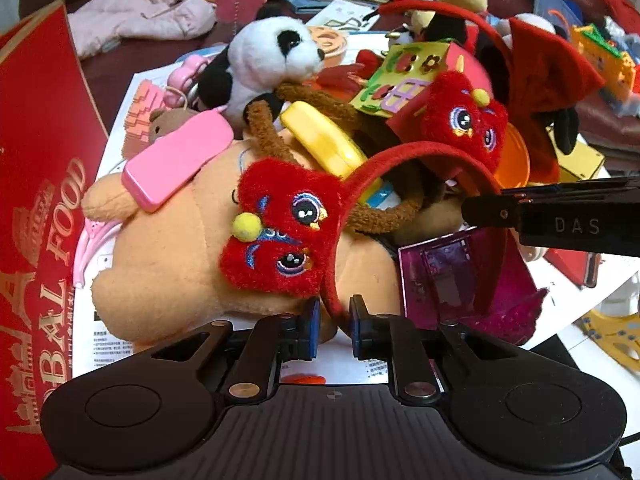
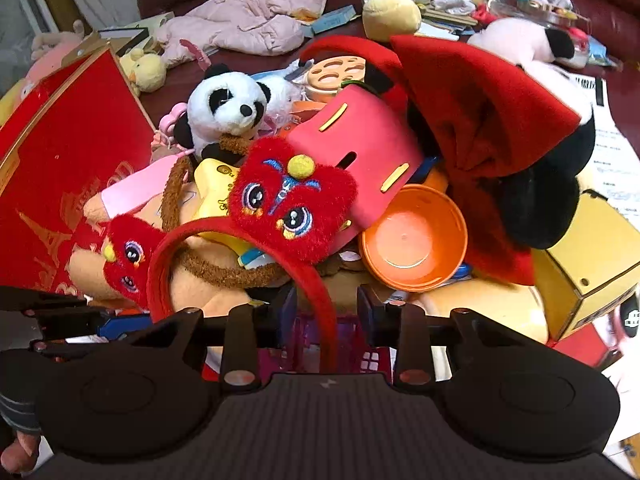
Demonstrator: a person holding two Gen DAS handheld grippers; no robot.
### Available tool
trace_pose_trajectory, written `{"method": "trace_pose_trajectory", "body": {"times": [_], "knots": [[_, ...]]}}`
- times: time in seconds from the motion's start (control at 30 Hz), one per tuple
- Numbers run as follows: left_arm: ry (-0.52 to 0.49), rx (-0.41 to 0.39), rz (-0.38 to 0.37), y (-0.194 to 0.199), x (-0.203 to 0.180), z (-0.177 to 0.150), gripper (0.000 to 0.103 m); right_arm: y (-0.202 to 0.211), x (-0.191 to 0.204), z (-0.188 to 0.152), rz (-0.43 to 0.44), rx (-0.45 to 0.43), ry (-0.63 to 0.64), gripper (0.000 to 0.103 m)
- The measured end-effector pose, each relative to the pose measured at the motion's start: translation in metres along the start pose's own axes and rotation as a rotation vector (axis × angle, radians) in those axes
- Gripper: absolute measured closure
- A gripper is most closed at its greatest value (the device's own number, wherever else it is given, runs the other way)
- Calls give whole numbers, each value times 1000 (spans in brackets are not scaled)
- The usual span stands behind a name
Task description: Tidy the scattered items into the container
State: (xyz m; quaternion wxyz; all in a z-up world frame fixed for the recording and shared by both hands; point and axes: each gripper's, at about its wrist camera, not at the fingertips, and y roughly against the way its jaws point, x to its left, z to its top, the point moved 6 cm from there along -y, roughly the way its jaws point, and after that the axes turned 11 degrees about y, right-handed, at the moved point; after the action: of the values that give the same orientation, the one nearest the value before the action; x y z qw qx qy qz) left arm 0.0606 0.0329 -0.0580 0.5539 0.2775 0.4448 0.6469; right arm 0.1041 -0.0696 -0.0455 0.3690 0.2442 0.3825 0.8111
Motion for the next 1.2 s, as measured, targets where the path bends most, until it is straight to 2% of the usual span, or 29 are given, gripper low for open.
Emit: {"method": "trace_pose_trajectory", "body": {"times": [0.07, 0.1, 0.23, 0.3, 0.33, 0.37, 0.43, 0.5, 0.57, 0.7, 0.8, 0.9, 0.93, 1.1, 1.2], "knots": [[-16, 3, 25, -1, -4, 1, 69, -3, -1, -1, 4, -1, -16, 65], [-27, 3, 37, -2, -7, 1, 65, -5, -1, -2, 7, 1, -24, 65], [-57, 2, 67, -4, -19, 3, 59, -6, -3, -6, 34, 7, -45, 66], [-71, 4, 78, -6, -25, 4, 59, -5, -5, -8, 40, 7, -45, 76], [-74, 5, 82, -7, -27, 5, 68, -4, -6, -9, 44, 7, -48, 76], [-69, 4, 83, -7, -26, 5, 87, -3, -7, -10, 48, 5, -55, 76], [-54, 6, 76, -7, -22, 5, 96, -1, -11, -11, 37, 0, -60, 76], [-32, 9, 61, -5, -17, 6, 98, 0, -14, -13, 39, -2, -68, 82], [-30, 8, 57, -3, -14, 7, 99, -1, -16, -13, 44, -1, -77, 82], [-58, -16, 91, 1, -16, 8, 98, -2, -14, -10, 51, -7, -66, 82], [-61, -10, 107, -3, -17, 11, 83, -4, -11, -8, 45, -8, -51, 82], [-79, -15, 125, -5, -21, 11, 78, -4, -11, -10, 39, -8, -48, 85], [-88, -16, 131, -6, -22, 10, 72, -4, -12, -10, 36, -8, -50, 85], [-114, -18, 154, -8, -29, 7, 69, -3, -13, -12, 33, 1, -59, 85], [-120, -9, 156, -10, -31, 7, 63, -2, -11, -12, 34, 3, -53, 85]]}}
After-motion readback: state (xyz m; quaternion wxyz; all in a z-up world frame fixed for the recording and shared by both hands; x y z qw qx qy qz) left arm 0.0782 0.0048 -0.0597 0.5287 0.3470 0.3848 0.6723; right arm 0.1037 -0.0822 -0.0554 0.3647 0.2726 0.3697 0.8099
